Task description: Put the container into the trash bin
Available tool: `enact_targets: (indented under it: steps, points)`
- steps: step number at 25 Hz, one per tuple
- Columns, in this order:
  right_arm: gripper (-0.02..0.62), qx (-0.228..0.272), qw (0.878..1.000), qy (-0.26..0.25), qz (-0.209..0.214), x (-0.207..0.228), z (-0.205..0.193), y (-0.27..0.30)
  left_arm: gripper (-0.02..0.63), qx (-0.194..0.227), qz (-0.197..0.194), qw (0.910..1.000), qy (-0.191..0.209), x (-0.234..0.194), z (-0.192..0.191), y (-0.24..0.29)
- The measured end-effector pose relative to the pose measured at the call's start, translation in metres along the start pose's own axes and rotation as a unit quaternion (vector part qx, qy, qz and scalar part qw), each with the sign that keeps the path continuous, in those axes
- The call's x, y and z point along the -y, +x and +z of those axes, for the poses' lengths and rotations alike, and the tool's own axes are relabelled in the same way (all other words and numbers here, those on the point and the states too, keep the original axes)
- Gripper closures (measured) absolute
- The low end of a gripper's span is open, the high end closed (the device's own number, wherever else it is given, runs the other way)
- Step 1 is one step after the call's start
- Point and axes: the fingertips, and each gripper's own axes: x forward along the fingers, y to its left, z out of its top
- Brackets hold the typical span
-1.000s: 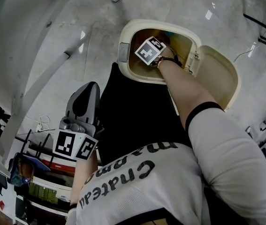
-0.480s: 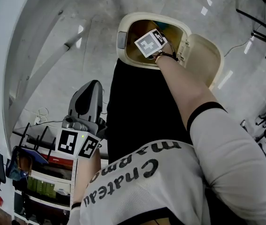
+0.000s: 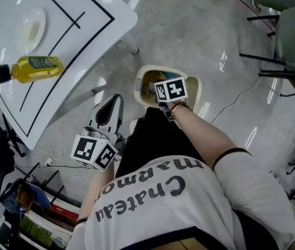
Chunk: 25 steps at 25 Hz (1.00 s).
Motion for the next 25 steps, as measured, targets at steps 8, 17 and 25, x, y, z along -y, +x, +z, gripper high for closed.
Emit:
enact_targets:
  steps: [8,17,25]
  points:
    - [0.497,0.27,0.963,0.016,0.013,-0.06,0.114,-0.217,0.583,0.099,-0.104,0.9863,0.081,0.091,0.108,-0.038]
    - [0.534,0.487,0.872,0.016,0.058,-0.173,0.091,-0.405,0.583,0.182,-0.157,0.9577,0.159,0.149,0.146,-0.162]
    - [0.538,0.562,0.826,-0.006,0.047,-0.244,0.013,-0.482,0.583,0.226,-0.185,0.9411,0.17,0.176,0.147,-0.246]
